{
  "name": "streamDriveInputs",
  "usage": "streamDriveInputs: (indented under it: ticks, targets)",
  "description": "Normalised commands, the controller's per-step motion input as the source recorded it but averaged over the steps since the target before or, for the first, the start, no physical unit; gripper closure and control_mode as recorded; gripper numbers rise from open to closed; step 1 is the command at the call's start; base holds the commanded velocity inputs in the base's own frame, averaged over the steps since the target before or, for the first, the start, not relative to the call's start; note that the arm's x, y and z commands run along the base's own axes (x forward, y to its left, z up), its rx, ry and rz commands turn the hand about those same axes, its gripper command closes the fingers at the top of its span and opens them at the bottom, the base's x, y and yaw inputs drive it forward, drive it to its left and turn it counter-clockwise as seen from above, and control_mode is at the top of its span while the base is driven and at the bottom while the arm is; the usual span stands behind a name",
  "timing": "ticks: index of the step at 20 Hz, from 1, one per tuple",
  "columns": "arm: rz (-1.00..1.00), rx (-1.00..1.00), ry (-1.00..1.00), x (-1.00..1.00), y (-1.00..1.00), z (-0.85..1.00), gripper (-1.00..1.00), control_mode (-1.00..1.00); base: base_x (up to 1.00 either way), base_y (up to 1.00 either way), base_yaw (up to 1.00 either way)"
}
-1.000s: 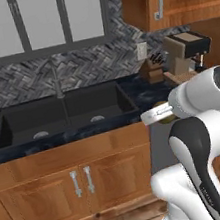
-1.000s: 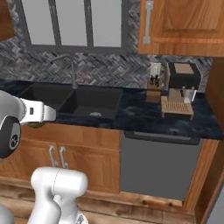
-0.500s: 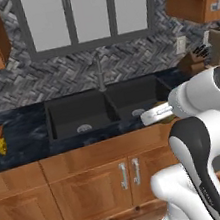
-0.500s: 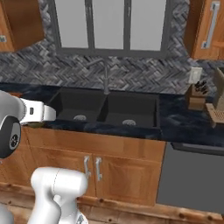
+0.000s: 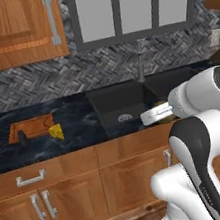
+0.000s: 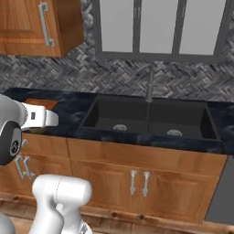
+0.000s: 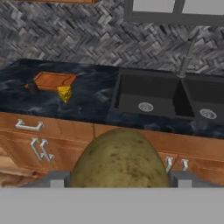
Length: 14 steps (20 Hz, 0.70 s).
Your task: Retrieve the reheated potato from the microwave, then place the potato, cheese, and condiment on the cutting board.
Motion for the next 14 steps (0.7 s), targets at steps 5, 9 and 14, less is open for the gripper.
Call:
streamDriveInputs:
  ticks: [5,9,14]
  targets:
    - [0.0,0.0,0.0,0.0,0.0,0.0,1.0,1.0,0.15,0.93,0.0]
    - [0.0,0.0,0.0,0.0,0.0,0.0,1.0,1.0,0.2,0.87,0.0]
    - [0.0,0.0,0.0,0.0,0.0,0.0,1.0,1.0,0.22,0.81,0.0]
